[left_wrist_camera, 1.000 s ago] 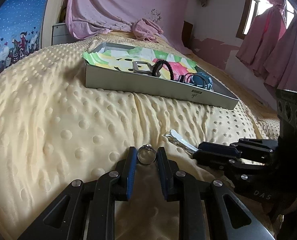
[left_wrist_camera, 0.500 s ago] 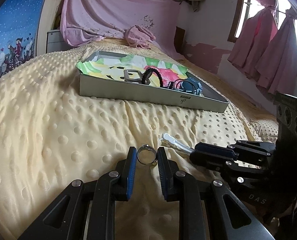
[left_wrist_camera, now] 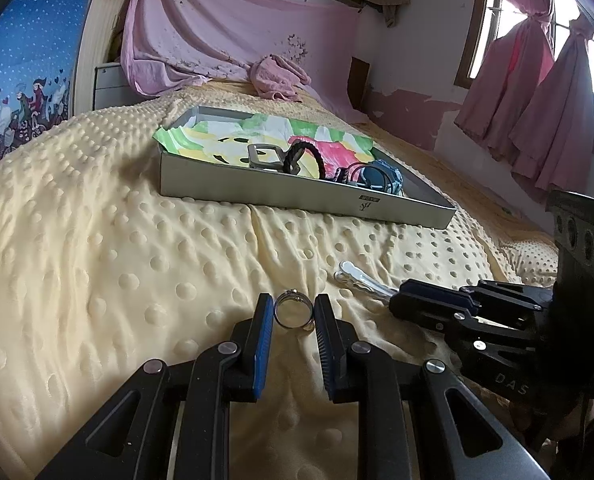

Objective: Organize jewelry
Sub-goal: 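Lift the white hair clip with the right gripper while the left holds the silver ring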

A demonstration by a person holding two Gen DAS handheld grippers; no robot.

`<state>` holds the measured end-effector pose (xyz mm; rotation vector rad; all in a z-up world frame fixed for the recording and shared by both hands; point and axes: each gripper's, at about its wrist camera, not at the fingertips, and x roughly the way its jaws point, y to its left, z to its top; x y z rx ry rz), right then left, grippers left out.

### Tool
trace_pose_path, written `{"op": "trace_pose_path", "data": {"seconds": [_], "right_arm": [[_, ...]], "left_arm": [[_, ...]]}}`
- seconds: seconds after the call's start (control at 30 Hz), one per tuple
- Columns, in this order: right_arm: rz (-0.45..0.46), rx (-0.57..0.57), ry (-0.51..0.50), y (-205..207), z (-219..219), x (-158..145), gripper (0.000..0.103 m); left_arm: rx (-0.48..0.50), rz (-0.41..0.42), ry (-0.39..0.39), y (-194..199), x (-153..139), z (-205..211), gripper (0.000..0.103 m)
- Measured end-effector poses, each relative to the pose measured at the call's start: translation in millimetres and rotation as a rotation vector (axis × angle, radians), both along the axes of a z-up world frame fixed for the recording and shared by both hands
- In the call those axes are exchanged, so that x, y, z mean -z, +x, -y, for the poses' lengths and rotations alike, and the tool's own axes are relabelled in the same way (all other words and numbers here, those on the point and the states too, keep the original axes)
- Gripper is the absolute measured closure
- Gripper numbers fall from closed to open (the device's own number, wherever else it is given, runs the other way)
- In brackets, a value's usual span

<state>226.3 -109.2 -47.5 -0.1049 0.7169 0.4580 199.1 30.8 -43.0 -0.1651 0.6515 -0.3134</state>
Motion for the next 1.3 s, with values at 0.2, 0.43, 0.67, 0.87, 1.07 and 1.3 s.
{"op": "trace_pose_path", "data": {"seconds": [0.2, 0.43, 0.67, 0.87, 1.07, 1.3], "right_arm": [[0.064, 0.028, 0.004, -7.8, 4.5, -8.7, 0.092], [0.112, 0.059, 0.034, -12.5, 12.8, -17.5, 0.092], [0.146, 0.093, 0.057, -16.2, 19.6, -21.5, 0.092], [0.176, 0.12, 0.083, -19.2, 26.5, -25.6, 0.092], [0.201, 0.143, 0.136, -15.0, 34.2, -30.7, 0.092], [0.236, 0.161, 0.2, 13.6, 44.7, -43.3, 0.101]], "left_arm": [[-0.005, 0.041, 0.007, -7.1, -4.4, 0.2, 0.083], [-0.008, 0.084, 0.02, -14.5, -9.5, 2.2, 0.083], [0.01, 0.13, 0.037, -21.9, -15.3, 7.3, 0.084], [0.008, 0.138, 0.024, -21.5, -17.9, 5.5, 0.084], [-0.034, 0.156, 0.055, -9.7, -33.2, 9.6, 0.084], [-0.106, 0.176, 0.069, 39.1, -55.4, 10.8, 0.083]]}}
